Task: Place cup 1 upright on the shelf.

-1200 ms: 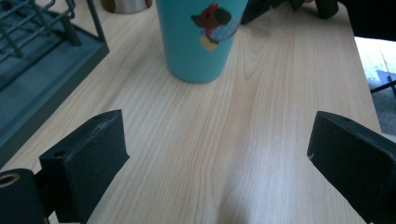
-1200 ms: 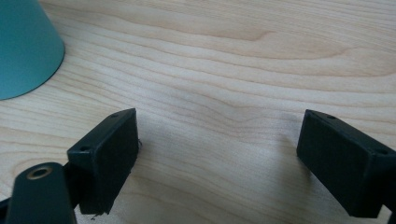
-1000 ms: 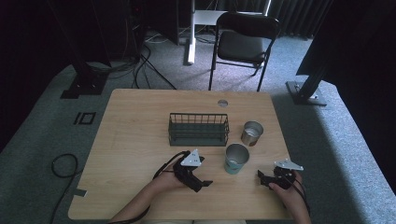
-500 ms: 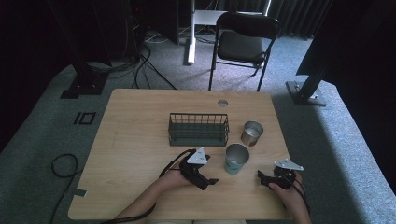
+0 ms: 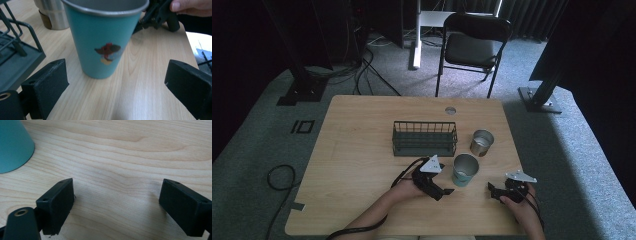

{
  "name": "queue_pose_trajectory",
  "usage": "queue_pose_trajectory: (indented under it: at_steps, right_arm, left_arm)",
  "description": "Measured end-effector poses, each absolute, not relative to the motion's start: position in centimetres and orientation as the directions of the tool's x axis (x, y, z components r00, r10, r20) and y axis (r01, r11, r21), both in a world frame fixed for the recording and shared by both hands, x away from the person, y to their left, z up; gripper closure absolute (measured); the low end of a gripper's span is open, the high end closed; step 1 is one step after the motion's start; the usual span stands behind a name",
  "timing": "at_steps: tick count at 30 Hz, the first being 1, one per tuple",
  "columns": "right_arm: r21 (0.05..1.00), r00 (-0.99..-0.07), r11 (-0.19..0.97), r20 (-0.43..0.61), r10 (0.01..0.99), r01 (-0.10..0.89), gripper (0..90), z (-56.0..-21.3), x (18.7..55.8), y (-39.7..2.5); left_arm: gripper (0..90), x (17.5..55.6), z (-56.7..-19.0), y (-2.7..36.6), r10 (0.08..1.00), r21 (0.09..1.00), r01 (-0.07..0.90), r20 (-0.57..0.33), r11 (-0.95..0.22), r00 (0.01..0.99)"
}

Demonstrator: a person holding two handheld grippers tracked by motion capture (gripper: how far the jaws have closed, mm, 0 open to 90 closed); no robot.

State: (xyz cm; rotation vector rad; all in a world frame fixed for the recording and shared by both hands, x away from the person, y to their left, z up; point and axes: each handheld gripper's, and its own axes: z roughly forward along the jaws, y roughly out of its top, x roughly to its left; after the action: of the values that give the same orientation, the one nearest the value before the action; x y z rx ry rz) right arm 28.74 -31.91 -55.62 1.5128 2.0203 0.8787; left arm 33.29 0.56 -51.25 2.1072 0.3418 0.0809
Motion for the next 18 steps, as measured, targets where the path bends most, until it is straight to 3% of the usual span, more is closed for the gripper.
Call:
queue_pose_trajectory:
  at_steps: [18]
  right_arm:
    - [0.726,-0.286,0.189,0.011,0.958,0.661,12.4,-55.6,28.7,-31.9]
  left_arm:
    - [5.2,34.5,-50.9,-1.6,0.293,0.861,0.213,-0.079,-0.462,0.953]
